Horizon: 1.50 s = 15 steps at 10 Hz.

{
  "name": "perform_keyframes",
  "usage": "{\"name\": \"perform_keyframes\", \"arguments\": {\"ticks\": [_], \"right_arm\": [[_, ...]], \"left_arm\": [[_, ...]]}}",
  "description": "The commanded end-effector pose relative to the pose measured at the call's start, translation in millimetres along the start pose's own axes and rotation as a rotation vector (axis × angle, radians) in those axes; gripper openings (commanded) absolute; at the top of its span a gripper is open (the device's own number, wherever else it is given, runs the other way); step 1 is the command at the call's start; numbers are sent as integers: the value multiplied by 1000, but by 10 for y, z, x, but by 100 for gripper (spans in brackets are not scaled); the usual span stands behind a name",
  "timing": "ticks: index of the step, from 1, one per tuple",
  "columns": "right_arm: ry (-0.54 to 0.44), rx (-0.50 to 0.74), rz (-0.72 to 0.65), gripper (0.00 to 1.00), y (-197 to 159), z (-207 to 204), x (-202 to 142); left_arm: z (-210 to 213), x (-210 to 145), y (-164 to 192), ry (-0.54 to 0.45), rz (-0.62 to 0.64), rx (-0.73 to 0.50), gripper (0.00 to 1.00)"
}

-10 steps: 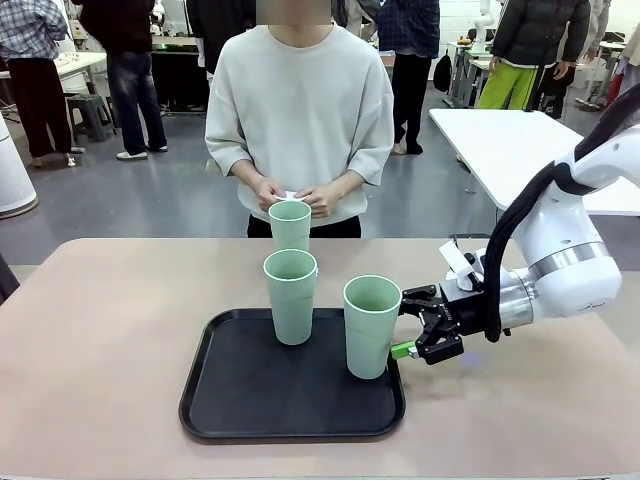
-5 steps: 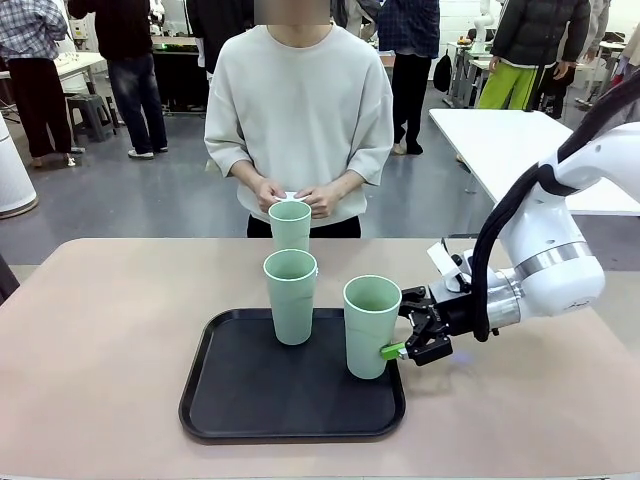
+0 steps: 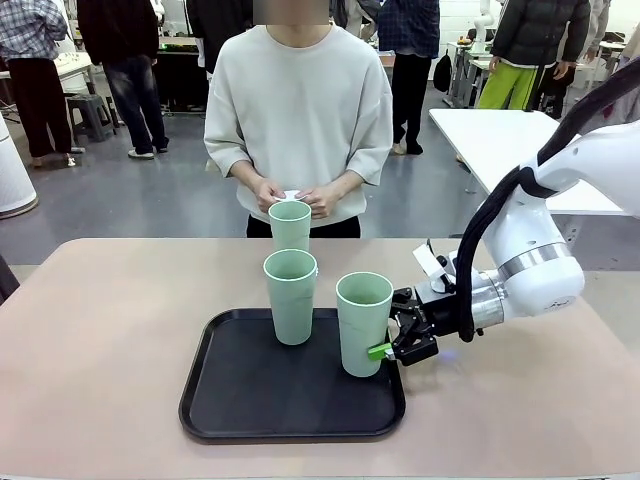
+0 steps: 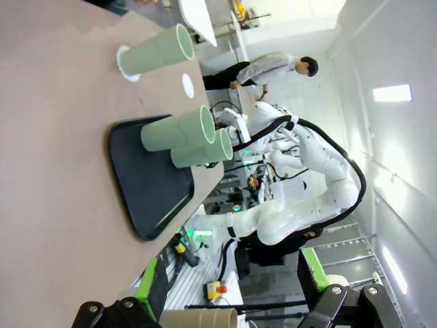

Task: Place coasters on the table and set cups on them.
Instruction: Take one Reusable plastic cup from the Flat Tray and place it on a coaster set by the human.

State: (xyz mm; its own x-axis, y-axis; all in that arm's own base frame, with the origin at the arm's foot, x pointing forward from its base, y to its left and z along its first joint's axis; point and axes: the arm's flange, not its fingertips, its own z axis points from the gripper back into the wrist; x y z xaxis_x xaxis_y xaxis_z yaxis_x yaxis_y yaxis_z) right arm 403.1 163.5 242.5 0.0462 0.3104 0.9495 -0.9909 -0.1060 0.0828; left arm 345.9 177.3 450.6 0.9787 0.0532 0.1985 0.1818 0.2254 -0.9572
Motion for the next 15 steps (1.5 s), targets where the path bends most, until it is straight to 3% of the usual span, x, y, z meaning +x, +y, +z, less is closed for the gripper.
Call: {"name": "perform_keyframes", "arguments": {"ticks": [1, 10, 11, 12, 13, 15], "right_arm": [[-15, -13, 0, 100, -61, -95, -25], [-52, 50, 26, 100, -35, -209, 11], [-60, 81, 54, 49, -46, -198, 4], [-61, 82, 57, 42, -44, -197, -1], [-67, 81, 63, 0, -44, -190, -3], [-59, 67, 43, 0, -28, -146, 11]], "left_arm": [[8, 24, -28, -6, -8, -13, 100], [8, 24, -28, -6, -8, -13, 100], [8, 24, -28, -6, -8, -13, 100], [8, 24, -28, -6, -8, -13, 100], [8, 24, -28, -6, -8, -13, 100], [8, 24, -28, -6, -8, -13, 100]]}}
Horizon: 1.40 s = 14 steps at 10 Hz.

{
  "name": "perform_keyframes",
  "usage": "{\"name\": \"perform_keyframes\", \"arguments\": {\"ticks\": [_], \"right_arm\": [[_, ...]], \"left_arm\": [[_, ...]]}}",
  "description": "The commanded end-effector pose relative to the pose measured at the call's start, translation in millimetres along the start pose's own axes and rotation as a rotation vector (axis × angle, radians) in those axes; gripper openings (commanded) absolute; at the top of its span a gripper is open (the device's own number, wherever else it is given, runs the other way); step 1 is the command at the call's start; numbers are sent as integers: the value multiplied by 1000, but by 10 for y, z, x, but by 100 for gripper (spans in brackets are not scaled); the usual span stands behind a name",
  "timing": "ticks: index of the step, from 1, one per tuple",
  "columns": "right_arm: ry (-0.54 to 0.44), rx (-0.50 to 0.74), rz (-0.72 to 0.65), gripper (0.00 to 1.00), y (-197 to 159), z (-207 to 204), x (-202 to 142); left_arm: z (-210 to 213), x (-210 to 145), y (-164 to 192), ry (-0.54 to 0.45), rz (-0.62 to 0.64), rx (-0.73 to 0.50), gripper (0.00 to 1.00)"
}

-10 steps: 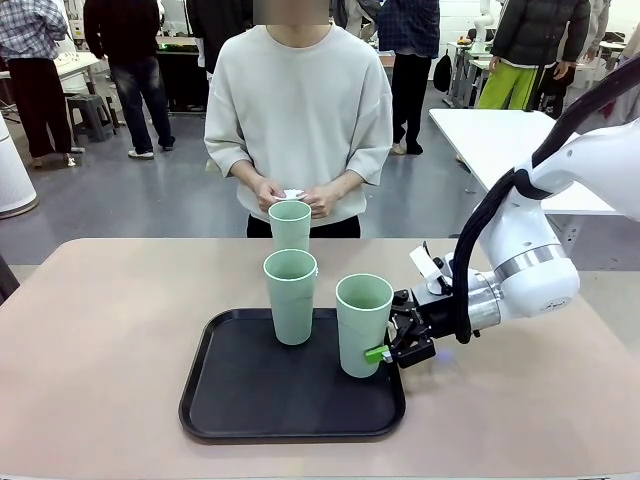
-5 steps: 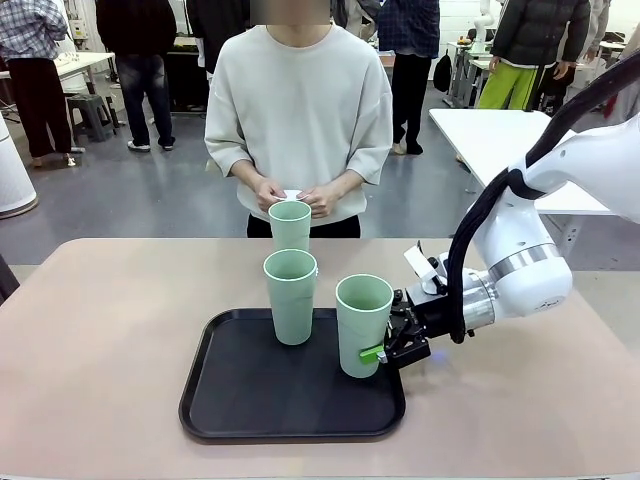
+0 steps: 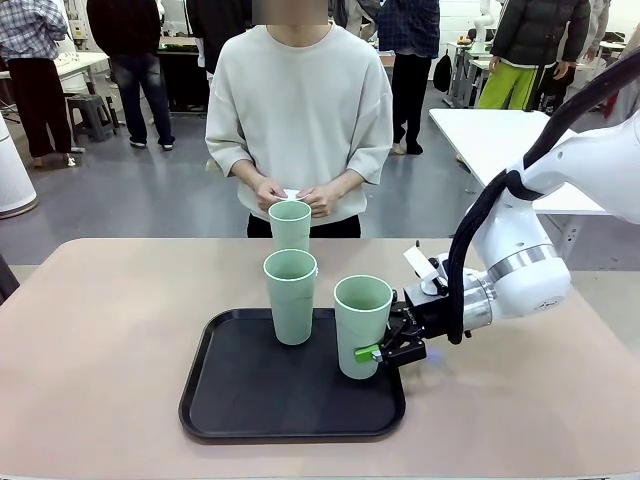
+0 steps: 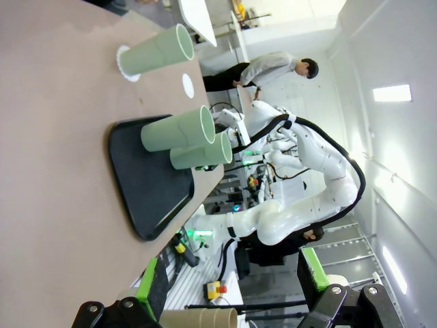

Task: Place coasters on the table and set cups on them.
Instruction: Take one Reusable plastic cup from the Flat Tray and place it on a coaster set by the human.

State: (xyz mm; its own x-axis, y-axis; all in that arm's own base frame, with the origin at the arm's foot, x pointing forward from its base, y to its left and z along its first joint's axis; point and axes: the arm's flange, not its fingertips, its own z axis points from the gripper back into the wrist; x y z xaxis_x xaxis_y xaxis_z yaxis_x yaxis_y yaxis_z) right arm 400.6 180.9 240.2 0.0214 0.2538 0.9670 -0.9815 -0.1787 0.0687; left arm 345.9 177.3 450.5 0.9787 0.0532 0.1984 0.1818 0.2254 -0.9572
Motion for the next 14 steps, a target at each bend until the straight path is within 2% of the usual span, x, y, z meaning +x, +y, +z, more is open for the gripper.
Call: {"name": "perform_keyframes", "arguments": {"ticks": [1, 2, 5, 7, 8, 9, 12, 13, 14], "right_arm": [[-15, -12, -6, 0, 16, 119, 67], [-25, -32, -14, 0, 62, 263, 248], [-39, -114, -23, 0, 192, 805, 1157], [-34, -158, -52, 0, 228, 927, 1601], [2, -187, -62, 0, 279, 924, 1701], [-57, -152, -16, 0, 156, 953, 1501], [-57, -152, -16, 0, 156, 953, 1501], [-46, -164, -31, 83, 185, 965, 1596], [-90, -192, -14, 83, -126, 1237, 1678]], "left_arm": [[9, 24, -28, -6, -8, -13, 100], [9, 24, -28, -6, -8, -13, 100], [9, 24, -28, -6, -8, -13, 100], [9, 24, -28, -6, -8, -13, 100], [9, 24, -28, -6, -8, -13, 100], [9, 24, -28, -6, -8, -13, 100], [9, 24, -28, -6, -8, -13, 100], [9, 24, -28, -6, -8, -13, 100], [9, 24, -28, -6, -8, -13, 100]]}}
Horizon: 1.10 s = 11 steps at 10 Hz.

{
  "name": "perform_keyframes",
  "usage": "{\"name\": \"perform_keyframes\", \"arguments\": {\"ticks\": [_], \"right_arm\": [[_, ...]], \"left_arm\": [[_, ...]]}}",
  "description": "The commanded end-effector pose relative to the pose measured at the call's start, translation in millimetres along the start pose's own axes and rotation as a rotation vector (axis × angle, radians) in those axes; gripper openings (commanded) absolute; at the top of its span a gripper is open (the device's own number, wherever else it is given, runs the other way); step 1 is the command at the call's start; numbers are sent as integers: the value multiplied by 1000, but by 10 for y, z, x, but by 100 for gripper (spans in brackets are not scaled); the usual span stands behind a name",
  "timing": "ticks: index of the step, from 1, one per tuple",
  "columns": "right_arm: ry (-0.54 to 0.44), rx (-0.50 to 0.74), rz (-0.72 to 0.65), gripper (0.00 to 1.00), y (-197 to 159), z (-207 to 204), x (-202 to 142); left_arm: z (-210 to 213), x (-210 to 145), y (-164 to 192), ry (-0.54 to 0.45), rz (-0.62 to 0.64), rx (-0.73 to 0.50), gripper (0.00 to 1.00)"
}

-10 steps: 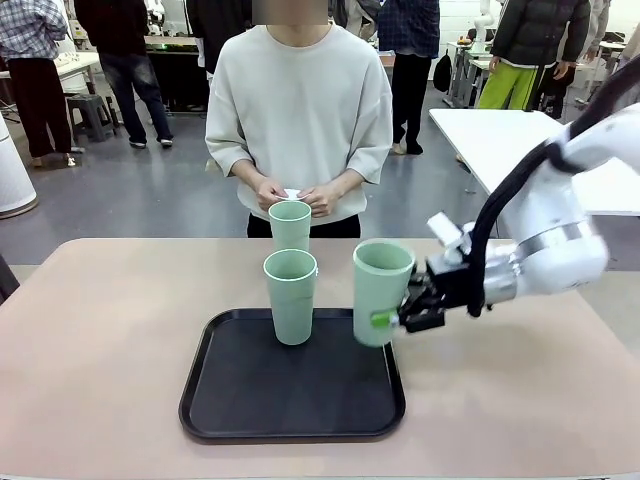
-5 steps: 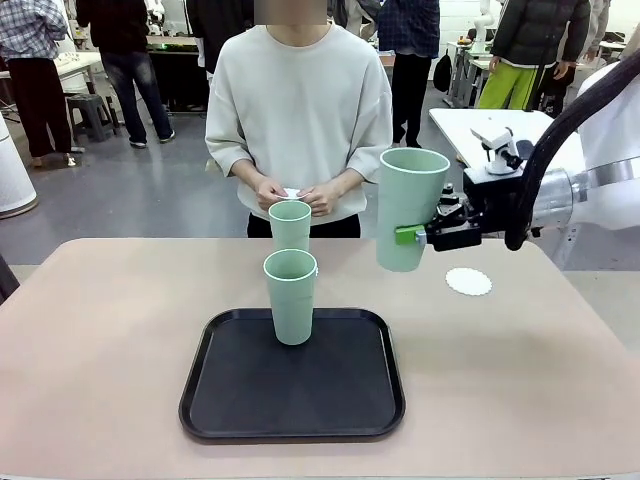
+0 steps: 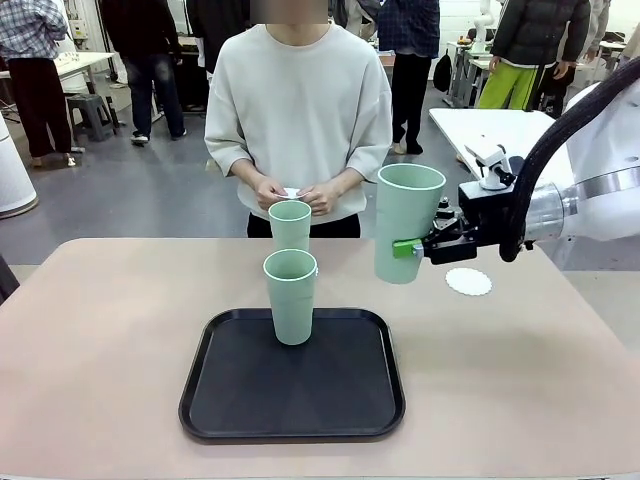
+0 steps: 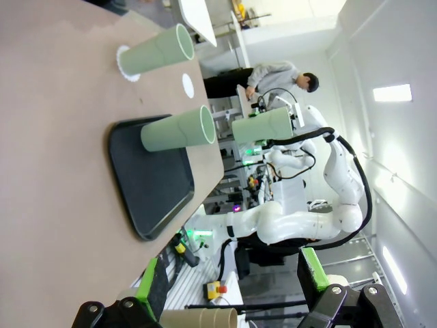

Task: Place coasters on the table and set cups on them.
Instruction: Take one Reusable plastic cup from the Flat Tray and place it on a coaster set by the human.

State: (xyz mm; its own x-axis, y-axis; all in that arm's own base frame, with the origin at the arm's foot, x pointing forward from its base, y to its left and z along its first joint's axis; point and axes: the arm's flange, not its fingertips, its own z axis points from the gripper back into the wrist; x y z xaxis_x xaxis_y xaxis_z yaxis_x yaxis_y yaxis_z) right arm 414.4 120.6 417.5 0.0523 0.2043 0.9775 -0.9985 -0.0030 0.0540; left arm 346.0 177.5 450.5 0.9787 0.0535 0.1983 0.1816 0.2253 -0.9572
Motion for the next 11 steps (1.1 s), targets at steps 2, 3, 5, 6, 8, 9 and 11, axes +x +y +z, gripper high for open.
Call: {"name": "perform_keyframes", "arguments": {"ticks": [2, 3, 5, 6, 8, 9, 11], "right_arm": [[-25, -259, -5, 83, -1043, 845, 238], [-24, -327, -9, 83, -1285, 1141, 286], [-1, -422, -12, 83, -1576, 1501, 370], [35, -430, -29, 83, -1616, 1647, 365], [97, -421, -71, 83, -1588, 1819, 390], [137, -413, -84, 83, -1502, 1839, 457], [63, -438, -26, 83, -1629, 1800, 317]], "left_arm": [[6, 23, -29, -6, -8, -13, 100], [6, 23, -29, -6, -8, -13, 100], [6, 23, -29, -6, -8, -13, 100], [6, 23, -29, -6, -8, -13, 100], [6, 23, -29, -6, -8, -13, 100], [6, 23, -29, -6, -8, -13, 100], [6, 23, -29, -6, -8, -13, 100]]}}
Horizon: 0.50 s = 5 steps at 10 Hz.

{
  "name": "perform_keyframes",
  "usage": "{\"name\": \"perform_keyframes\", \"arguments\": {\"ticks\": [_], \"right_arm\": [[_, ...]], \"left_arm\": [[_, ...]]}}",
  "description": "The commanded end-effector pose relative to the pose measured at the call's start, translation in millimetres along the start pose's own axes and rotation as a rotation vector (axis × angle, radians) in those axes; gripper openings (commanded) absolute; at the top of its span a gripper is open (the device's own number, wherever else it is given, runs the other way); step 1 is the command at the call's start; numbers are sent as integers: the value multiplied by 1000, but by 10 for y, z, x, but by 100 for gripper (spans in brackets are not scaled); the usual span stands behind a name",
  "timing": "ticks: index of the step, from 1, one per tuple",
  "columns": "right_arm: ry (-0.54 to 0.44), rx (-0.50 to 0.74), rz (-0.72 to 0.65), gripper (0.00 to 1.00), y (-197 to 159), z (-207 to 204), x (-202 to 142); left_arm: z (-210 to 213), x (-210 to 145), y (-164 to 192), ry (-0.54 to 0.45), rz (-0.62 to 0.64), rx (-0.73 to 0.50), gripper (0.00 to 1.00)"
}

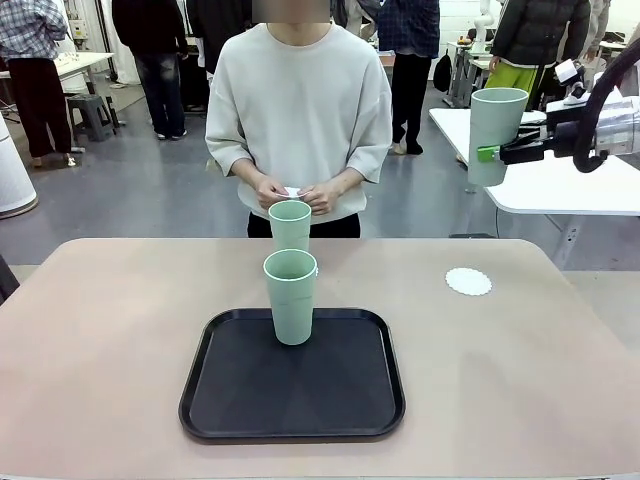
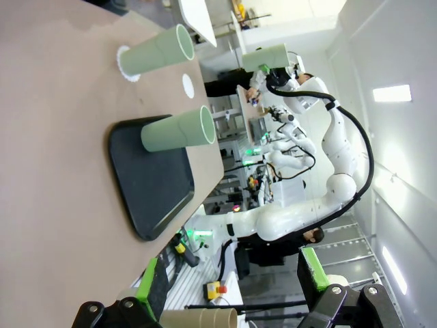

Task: Place coasters on the table and set cups on them.
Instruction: Take one Reusable plastic cup from the Flat Tray and place it on a coaster set by the human.

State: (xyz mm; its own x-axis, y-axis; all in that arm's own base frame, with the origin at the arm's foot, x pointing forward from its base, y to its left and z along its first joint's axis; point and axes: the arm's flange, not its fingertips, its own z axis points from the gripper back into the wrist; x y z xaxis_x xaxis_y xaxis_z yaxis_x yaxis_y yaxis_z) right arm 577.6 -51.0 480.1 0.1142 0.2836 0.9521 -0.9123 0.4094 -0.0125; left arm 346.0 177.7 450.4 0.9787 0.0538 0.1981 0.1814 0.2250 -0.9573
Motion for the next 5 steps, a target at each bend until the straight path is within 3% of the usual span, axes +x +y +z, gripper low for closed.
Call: {"name": "perform_keyframes", "arguments": {"ticks": [1, 2, 3, 5], "right_arm": [[-35, -10, 11, 83, -24, -47, -24], [0, 0, 0, 83, 0, 0, 0], [-66, 102, -18, 83, 57, 23, -108], [-85, 185, -72, 83, 37, 86, -578]], "left_arm": [[5, 24, -30, -6, -9, -12, 100], [5, 24, -30, -6, -9, -12, 100], [5, 24, -30, -6, -9, -12, 100], [5, 24, -30, -6, -9, -12, 100]]}}
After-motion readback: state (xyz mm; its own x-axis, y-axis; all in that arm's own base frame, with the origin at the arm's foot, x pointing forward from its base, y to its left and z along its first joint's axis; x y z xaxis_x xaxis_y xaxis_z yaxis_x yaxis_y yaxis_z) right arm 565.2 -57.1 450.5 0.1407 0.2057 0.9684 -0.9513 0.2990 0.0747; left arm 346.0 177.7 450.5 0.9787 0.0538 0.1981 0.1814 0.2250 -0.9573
